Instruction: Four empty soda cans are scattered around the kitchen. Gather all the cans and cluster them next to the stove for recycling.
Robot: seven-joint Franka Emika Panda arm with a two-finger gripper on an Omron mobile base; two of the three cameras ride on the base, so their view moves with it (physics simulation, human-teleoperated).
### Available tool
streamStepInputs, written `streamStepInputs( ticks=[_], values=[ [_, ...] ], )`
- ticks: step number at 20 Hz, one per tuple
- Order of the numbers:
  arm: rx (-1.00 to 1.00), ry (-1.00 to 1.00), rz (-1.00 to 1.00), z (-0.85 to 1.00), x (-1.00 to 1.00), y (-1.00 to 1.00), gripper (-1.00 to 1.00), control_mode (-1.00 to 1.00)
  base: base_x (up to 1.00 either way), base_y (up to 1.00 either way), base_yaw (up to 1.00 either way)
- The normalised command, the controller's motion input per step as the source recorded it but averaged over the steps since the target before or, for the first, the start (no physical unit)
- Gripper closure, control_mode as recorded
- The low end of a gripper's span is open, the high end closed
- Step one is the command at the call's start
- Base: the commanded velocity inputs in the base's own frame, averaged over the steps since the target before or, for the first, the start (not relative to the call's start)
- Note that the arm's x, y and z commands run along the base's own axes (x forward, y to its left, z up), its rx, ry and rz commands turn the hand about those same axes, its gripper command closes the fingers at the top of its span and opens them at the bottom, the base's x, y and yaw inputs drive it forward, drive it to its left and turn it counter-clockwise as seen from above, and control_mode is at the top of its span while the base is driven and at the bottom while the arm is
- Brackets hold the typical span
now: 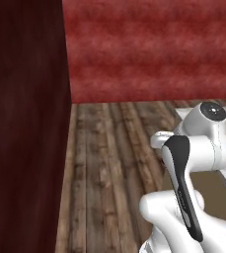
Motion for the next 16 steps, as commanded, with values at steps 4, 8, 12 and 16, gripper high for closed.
streamStepInputs(
  ticks=[4,8,12,16],
  values=[
    [0.0,0.0,0.0,0.0,0.0,0.0,1.0,1.0,0.65,0.21,0.0],
    [0.0,0.0,0.0,0.0,0.0,0.0,1.0,1.0,0.64,0.15,0.0],
    [0.0,0.0,0.0,0.0,0.0,0.0,1.0,1.0,0.61,0.12,0.0],
    [0.0,0.0,0.0,0.0,0.0,0.0,1.0,1.0,0.63,0.11,0.0]
  ],
)
